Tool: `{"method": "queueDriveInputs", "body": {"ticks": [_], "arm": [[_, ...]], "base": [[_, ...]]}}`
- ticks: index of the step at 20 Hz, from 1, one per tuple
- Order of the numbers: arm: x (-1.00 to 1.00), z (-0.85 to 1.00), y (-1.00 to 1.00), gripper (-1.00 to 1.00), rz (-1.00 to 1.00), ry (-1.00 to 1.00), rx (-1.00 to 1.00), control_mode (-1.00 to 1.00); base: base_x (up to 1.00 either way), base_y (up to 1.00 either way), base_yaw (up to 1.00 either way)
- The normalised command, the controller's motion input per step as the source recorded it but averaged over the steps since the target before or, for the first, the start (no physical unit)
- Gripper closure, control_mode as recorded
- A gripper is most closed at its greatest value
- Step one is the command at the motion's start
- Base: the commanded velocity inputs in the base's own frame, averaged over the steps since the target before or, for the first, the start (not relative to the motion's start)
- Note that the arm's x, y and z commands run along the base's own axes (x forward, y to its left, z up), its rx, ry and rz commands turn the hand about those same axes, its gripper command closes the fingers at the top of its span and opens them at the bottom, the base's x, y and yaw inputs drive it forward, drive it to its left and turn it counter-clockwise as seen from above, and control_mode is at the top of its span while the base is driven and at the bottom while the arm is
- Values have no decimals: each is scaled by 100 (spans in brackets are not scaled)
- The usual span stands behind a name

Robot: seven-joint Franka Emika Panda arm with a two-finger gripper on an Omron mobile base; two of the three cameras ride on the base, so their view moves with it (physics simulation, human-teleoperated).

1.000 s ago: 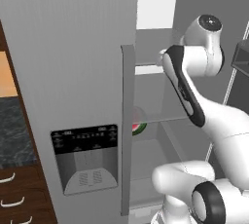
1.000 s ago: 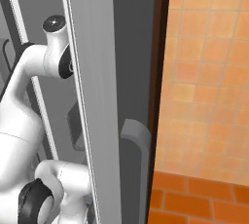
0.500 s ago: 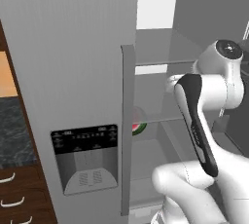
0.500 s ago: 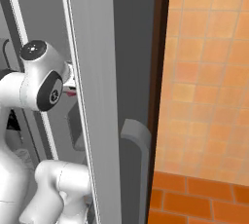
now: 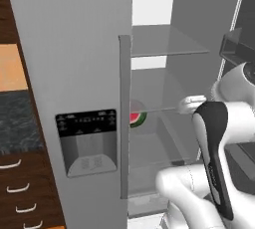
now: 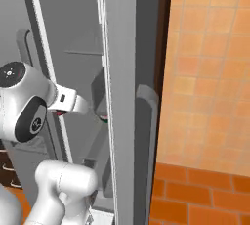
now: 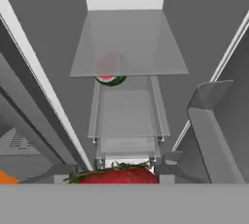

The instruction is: Take the strawberry from the fridge and place it on top of the pancake, located on the dining counter.

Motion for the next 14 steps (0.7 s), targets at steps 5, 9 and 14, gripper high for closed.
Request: {"method": "queueDriveInputs", "body": {"ticks": [5, 9, 14], "arm": [[0, 0, 0, 100, 0, 0, 0, 100], [0, 0, 0, 100, 0, 0, 0, 100], [0, 0, 0, 100, 0, 0, 0, 100]], "base": [[-100, 68, 1], [-100, 67, 4], [-97, 38, 9]]}}
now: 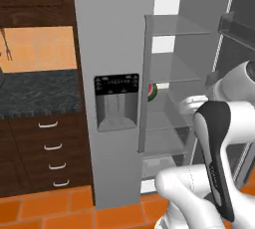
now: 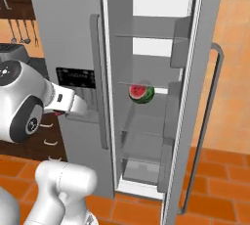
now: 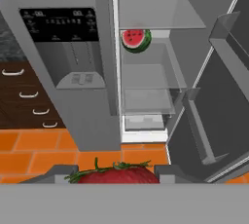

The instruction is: Take the strawberry from the fridge and place it on top of the pancake, located on the dining counter.

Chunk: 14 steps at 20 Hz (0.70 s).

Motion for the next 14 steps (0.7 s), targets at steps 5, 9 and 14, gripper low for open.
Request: {"method": "queueDriveInputs", "body": {"ticks": [5, 9, 14], "arm": [[0, 0, 0, 100, 0, 0, 0, 100], [0, 0, 0, 100, 0, 0, 0, 100], [0, 0, 0, 100, 0, 0, 0, 100]], "base": [[-7, 100, 38], [11, 79, 76], [0, 13, 100]]}}
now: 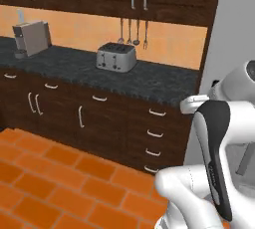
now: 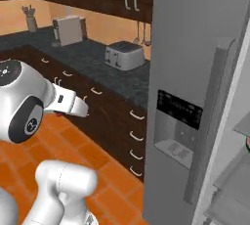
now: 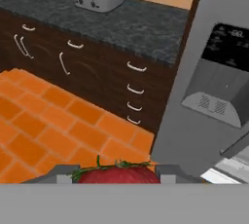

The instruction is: Take the strawberry from the fridge and place it on top of the pancake, located on the dining counter.

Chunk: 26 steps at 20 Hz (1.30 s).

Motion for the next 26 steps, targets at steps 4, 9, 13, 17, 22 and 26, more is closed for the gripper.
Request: {"method": "queueDriveInputs", "body": {"ticks": [4, 9, 13, 17, 22, 26], "arm": [[0, 0, 0, 100, 0, 0, 0, 100], [0, 0, 0, 100, 0, 0, 0, 100], [0, 0, 0, 100, 0, 0, 0, 100], [0, 0, 0, 100, 0, 0, 0, 100], [0, 0, 0, 100, 0, 0, 0, 100], [0, 0, 0, 100, 0, 0, 0, 100]], "base": [[7, 4, 100], [32, 0, 100], [86, -8, 85], [100, -47, 34], [100, -26, 29], [100, -19, 41]]}}
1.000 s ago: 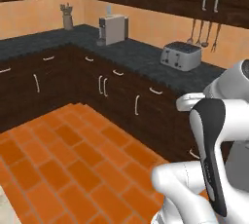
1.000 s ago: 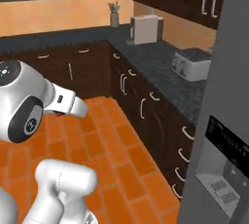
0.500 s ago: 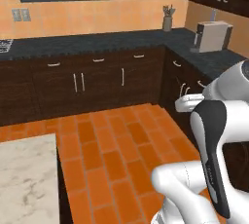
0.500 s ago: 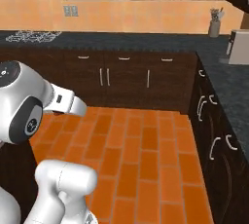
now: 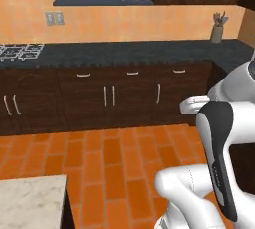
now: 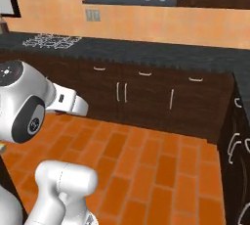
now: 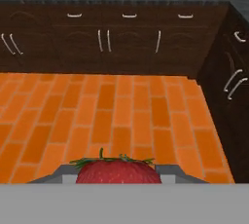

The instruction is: Take the strawberry from the fridge and place it on top of the pancake, located on the dining counter.

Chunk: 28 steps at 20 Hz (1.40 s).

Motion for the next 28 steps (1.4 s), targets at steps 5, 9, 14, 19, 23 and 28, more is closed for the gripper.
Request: {"method": "queueDriveInputs", "body": {"ticks": [5, 9, 14, 19, 23, 28], "arm": [[0, 0, 0, 100, 0, 0, 0, 100], [0, 0, 0, 100, 0, 0, 0, 100], [0, 0, 0, 100, 0, 0, 0, 100], [0, 0, 0, 100, 0, 0, 0, 100], [0, 0, 0, 100, 0, 0, 0, 100], [0, 0, 0, 100, 0, 0, 0, 100]], "base": [[100, -7, 57], [100, -8, 64], [100, 0, 65], [97, -12, 75], [61, -11, 88], [70, -7, 77]]}}
